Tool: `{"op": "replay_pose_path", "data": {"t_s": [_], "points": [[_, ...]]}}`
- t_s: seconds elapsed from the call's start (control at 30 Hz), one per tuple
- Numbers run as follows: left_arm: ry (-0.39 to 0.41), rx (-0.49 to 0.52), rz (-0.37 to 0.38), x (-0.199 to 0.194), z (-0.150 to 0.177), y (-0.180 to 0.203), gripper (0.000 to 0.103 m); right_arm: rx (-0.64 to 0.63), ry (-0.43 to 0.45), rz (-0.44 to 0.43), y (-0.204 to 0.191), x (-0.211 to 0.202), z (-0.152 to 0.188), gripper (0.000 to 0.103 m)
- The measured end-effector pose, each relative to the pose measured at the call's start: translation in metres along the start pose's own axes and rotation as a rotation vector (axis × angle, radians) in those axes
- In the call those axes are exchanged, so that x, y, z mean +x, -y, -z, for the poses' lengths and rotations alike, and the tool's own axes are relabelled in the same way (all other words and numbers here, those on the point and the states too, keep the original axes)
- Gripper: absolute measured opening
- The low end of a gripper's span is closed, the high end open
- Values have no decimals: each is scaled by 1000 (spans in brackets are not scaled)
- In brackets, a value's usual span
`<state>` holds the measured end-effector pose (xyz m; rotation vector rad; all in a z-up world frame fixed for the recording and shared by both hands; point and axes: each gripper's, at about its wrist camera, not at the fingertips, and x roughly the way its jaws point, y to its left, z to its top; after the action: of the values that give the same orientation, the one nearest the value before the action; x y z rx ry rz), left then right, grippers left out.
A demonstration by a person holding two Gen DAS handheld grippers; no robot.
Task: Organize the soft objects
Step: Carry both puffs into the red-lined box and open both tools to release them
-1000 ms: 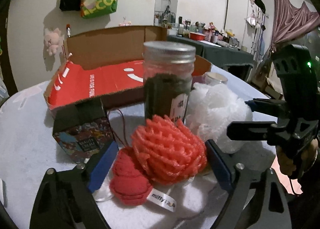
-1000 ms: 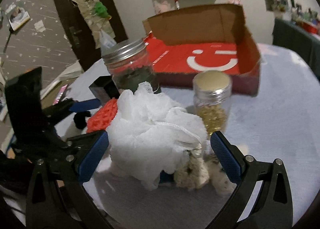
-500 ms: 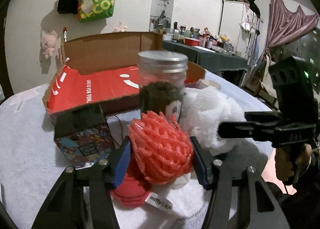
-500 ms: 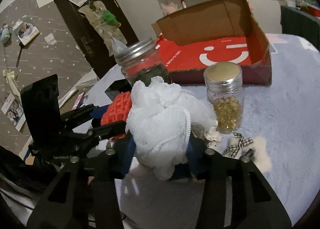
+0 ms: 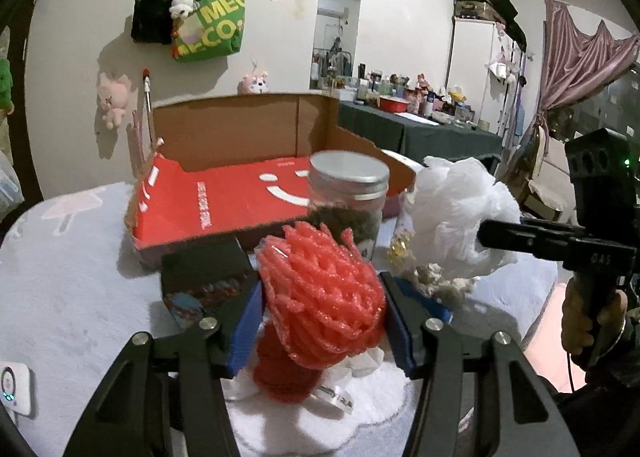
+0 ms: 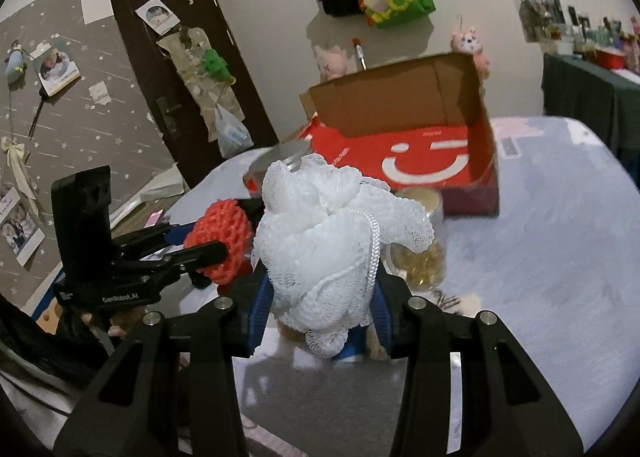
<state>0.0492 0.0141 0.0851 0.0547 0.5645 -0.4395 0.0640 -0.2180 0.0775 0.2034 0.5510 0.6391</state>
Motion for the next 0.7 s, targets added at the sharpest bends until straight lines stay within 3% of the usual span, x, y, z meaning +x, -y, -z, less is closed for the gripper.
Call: {"op": "replay_pose_path", "data": {"t_s": [0.2,0.43,0.7], "points": [[23,11,-8,-7,-27,-12,58,-48,43,27,-4,-10,-22,41],[29,70,-15,3,-81,-34,58,-128,65,45,-8,-6,-74,41],[-88,134,-47,73,-149,-64,58,-171,-53,116,-1,66,-152,41]]}}
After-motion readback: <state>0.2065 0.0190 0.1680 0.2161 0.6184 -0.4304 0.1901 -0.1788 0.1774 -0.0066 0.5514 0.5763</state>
